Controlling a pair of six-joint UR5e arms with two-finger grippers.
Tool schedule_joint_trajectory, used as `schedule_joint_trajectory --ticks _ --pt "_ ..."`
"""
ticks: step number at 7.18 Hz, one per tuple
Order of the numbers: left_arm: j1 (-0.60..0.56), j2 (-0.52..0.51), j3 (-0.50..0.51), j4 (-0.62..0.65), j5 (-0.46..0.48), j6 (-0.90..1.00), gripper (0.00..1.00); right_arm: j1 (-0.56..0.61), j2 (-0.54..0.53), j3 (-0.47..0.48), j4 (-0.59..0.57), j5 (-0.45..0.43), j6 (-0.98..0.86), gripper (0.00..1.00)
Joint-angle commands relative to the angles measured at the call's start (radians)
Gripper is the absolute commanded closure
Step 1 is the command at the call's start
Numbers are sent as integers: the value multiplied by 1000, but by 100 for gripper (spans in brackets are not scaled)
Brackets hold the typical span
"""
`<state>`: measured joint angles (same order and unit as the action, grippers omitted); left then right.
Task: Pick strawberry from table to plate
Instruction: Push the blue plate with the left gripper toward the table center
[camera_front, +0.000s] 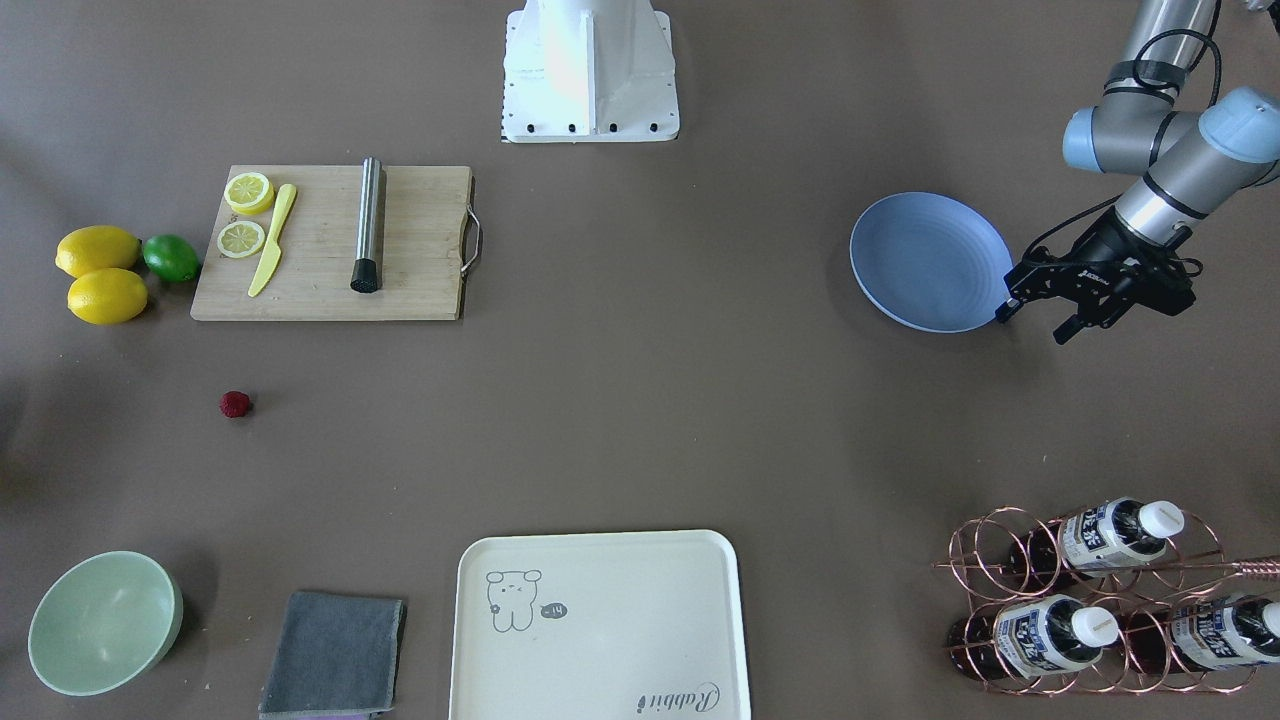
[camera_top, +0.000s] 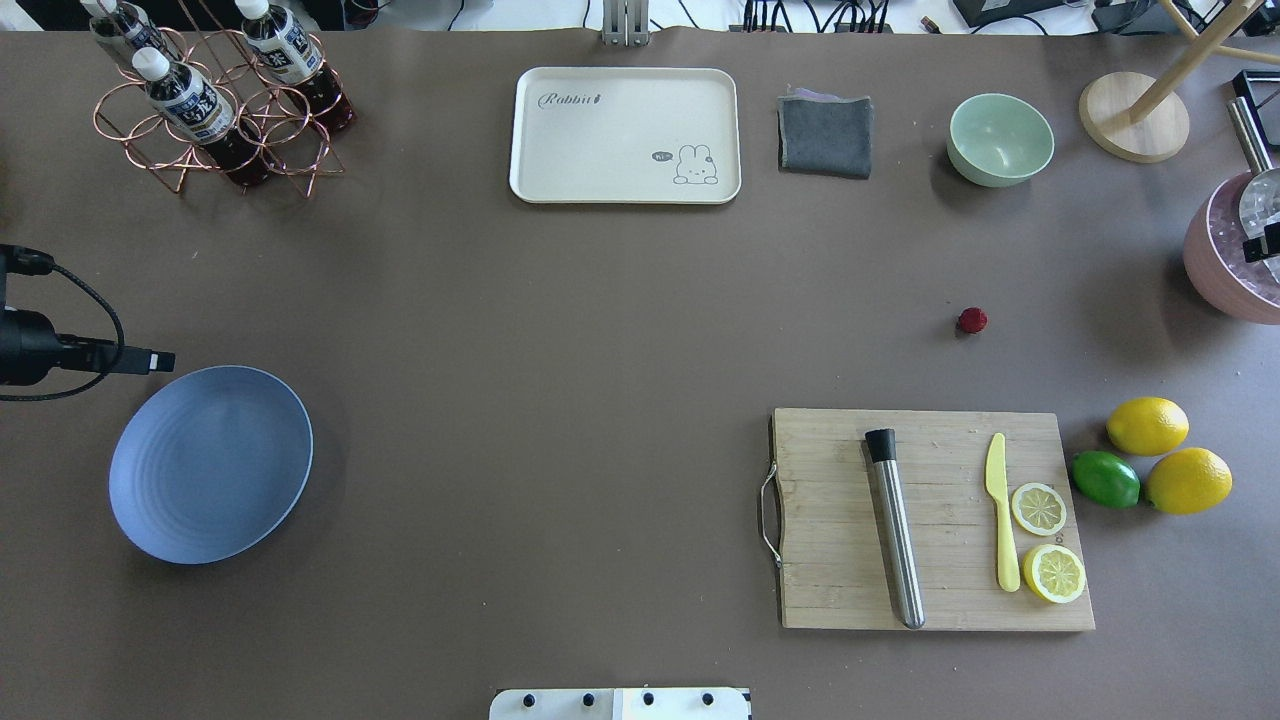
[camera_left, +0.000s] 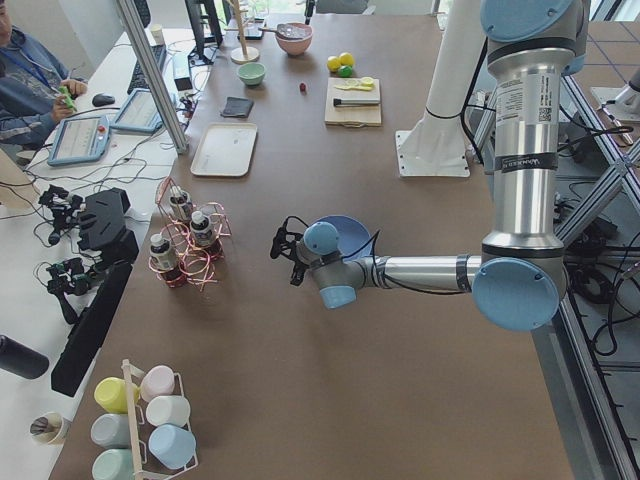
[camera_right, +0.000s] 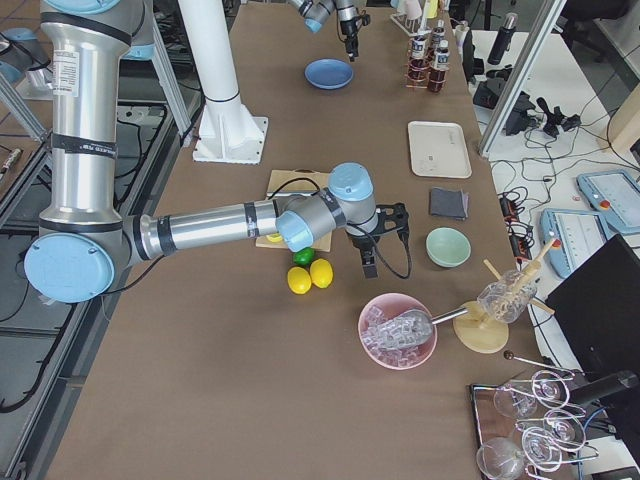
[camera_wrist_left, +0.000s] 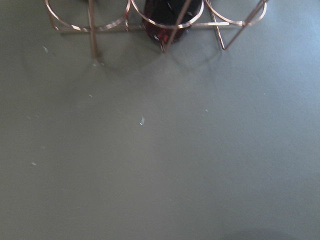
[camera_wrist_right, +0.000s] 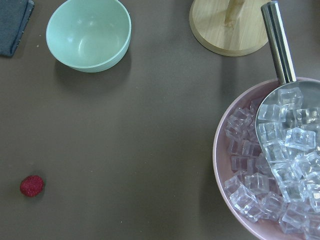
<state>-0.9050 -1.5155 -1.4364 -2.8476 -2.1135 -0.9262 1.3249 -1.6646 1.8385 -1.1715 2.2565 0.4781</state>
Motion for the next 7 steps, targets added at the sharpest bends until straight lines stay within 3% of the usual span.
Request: schedule_joint_trajectory --ticks 1,2,5,6,7 --pt "35 35 14 -88 -6 -6 16 -1 -1 1 0 -3 -1 0" --pt "43 52 13 -114 -8 -5 35 -1 -1 1 0 -5 -1 0" --pt "77 54 1 -121 -8 -3 47 -1 -3 1 1 -5 -1 0" --pt "87 54 -5 -119 -8 -3 60 -1 -3 1 1 -8 -1 0" --pt "87 54 -7 -121 -8 -5 82 -1 -3 1 0 -8 -1 0"
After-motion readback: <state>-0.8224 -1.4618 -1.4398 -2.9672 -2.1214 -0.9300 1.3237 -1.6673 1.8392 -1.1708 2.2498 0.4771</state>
